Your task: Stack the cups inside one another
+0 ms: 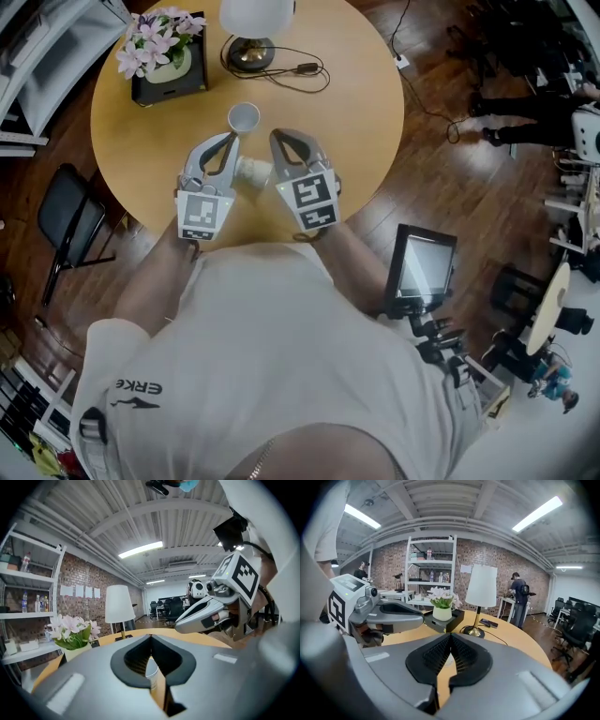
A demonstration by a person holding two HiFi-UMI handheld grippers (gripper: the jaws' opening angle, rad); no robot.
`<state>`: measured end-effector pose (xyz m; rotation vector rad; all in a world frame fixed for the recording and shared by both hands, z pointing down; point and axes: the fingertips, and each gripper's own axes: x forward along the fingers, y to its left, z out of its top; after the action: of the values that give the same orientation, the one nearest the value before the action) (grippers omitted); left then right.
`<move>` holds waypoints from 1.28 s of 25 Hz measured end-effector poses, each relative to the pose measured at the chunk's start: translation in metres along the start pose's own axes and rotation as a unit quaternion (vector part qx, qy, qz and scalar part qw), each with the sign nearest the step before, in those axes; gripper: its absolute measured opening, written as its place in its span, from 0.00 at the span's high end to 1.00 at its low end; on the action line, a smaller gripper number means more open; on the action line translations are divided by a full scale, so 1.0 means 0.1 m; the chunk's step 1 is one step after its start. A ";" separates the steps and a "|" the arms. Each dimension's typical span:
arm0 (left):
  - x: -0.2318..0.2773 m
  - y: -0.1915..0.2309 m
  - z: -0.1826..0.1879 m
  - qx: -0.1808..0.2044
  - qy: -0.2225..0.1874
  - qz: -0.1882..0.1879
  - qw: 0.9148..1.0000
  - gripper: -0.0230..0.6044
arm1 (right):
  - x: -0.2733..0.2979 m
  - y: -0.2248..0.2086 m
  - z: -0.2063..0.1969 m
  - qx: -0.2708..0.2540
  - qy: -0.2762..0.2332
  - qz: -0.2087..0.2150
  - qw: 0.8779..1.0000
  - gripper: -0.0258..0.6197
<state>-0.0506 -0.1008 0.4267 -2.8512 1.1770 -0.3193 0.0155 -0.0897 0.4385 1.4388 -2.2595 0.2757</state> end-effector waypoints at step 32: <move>-0.26 -0.98 -1.20 0.371 0.155 -0.233 0.886 0.95 | -0.42 0.18 -1.50 0.163 0.072 -0.020 0.984 0.94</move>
<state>-0.0248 -0.0081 0.5507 -2.3616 0.2326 -1.0176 0.0533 0.0113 0.5521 1.5643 -2.1367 0.7418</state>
